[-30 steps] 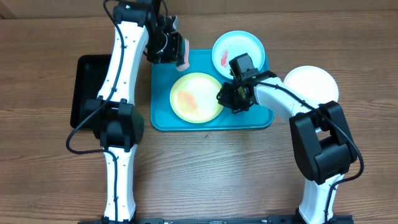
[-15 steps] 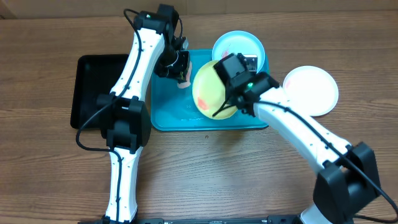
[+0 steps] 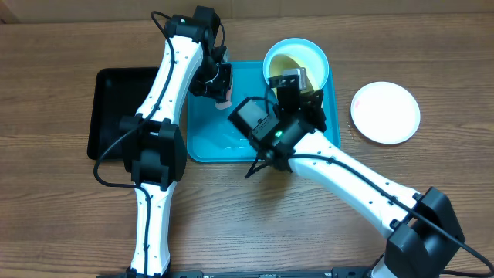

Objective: Clean dirty plates on tray and stack at the side
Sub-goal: 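Raise the yellow plate off the tray with the right gripper, then carry the yellow plate right and lower it onto the white plate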

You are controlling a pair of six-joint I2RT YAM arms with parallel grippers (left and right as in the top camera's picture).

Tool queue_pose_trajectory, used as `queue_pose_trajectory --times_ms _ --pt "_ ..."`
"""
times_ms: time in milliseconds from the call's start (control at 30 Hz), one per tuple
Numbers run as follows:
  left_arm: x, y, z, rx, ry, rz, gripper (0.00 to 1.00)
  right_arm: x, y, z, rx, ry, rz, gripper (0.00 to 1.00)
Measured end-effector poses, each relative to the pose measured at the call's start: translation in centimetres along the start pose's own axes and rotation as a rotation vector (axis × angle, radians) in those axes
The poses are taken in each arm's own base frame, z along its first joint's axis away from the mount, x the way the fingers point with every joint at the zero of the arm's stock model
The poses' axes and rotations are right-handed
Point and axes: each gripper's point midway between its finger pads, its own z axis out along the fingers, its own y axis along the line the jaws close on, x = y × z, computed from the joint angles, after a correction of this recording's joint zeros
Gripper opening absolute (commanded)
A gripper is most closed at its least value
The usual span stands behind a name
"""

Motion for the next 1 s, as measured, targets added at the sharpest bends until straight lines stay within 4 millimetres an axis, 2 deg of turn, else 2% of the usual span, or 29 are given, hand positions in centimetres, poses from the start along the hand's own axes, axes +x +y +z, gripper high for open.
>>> queue_pose_trajectory --times_ms 167,300,433,567,667,833,1000 --pt "0.0 0.2 0.0 -0.011 -0.002 0.000 0.04 -1.5 -1.0 -1.7 0.080 -0.105 -0.010 0.04" --pt "0.0 0.3 0.0 -0.015 -0.003 0.000 0.04 -1.9 -1.3 -2.1 0.099 -0.128 -0.011 0.04" --pt "-0.1 0.3 0.0 -0.018 -0.003 0.000 0.04 -1.5 -0.9 -2.0 0.075 -0.110 -0.020 0.04" --pt "0.0 0.3 0.0 -0.018 -0.002 0.000 0.04 0.1 0.5 -1.4 -0.021 -0.020 -0.015 0.04" --pt "0.1 0.3 0.0 -0.019 0.004 -0.002 0.04 2.3 1.3 0.0 -0.100 0.108 0.011 0.04" --pt "0.2 0.4 0.0 -0.020 0.006 -0.002 0.04 6.5 2.4 3.8 -0.244 0.407 0.112 0.04" --pt "0.2 0.4 0.0 -0.020 0.008 -0.002 0.04 8.7 2.4 7.4 -0.439 0.650 0.271 0.04"
